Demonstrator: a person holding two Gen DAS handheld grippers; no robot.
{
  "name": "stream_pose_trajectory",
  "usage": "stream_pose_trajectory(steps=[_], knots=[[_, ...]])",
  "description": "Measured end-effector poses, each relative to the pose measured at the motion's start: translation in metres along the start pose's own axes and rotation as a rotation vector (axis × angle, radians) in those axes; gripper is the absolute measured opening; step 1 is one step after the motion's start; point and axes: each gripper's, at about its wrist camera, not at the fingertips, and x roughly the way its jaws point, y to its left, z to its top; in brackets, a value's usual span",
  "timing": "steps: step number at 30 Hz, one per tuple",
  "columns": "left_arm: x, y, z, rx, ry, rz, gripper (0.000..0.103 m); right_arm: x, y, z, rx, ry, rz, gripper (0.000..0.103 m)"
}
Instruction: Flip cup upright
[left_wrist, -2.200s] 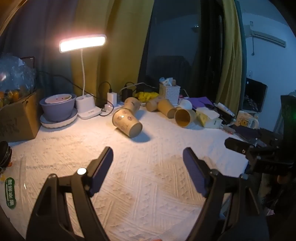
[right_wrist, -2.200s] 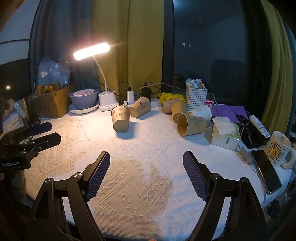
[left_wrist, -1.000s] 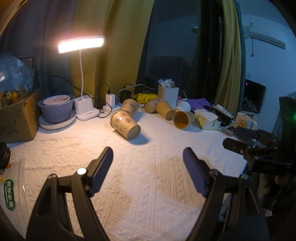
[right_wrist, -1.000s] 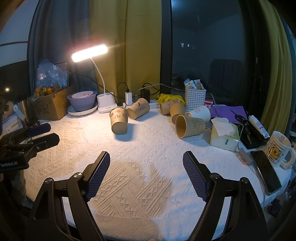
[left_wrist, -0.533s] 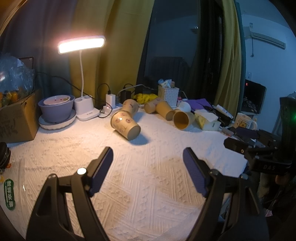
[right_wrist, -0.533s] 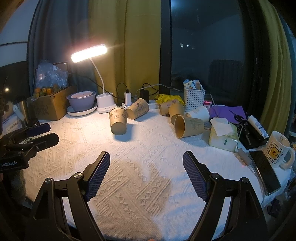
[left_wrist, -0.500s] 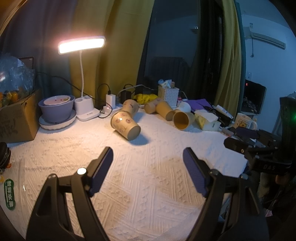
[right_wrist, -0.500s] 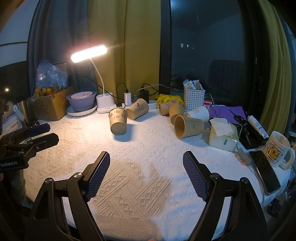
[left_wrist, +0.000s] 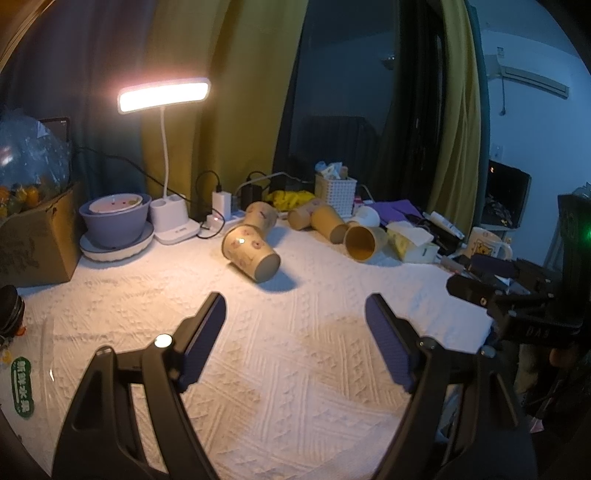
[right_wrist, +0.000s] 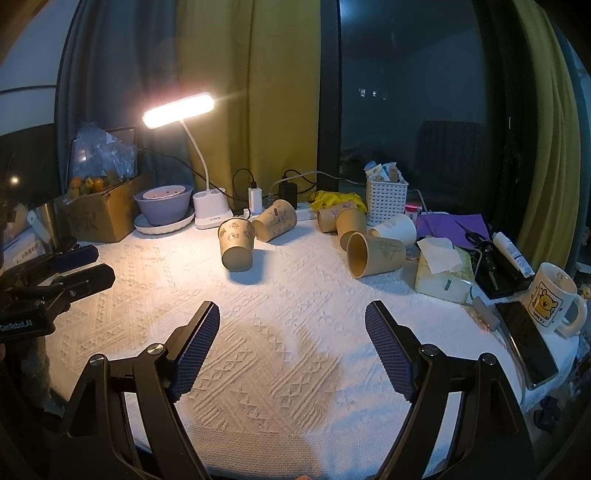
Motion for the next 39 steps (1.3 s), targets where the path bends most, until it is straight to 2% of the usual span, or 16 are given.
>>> stream_pose_trajectory(steps=[11,19,28,32,36,39], knots=[[0.003,-0.001,-0.002,-0.002,0.011,0.001,0.079,0.001,0.0,-0.001,0.001,-0.001,0.001,0.084],[0.019,0.001,0.002,-0.003,0.049,0.011,0.079,0.013,-0.003,0.001,0.005,0.022,0.012,0.084],[0.067,0.01,0.019,-0.047,0.142,0.029,0.079,0.049,-0.021,0.014,0.023,0.059,0.026,0.084],[0.096,0.015,0.026,-0.043,0.19,0.064,0.079,0.071,-0.033,0.02,0.038,0.085,0.031,0.084],[0.13,0.025,0.031,-0.084,0.272,0.06,0.079,0.095,-0.044,0.025,0.056,0.117,0.035,0.084],[0.155,0.032,0.036,-0.11,0.325,0.086,0.079,0.115,-0.052,0.031,0.063,0.14,0.032,0.084]])
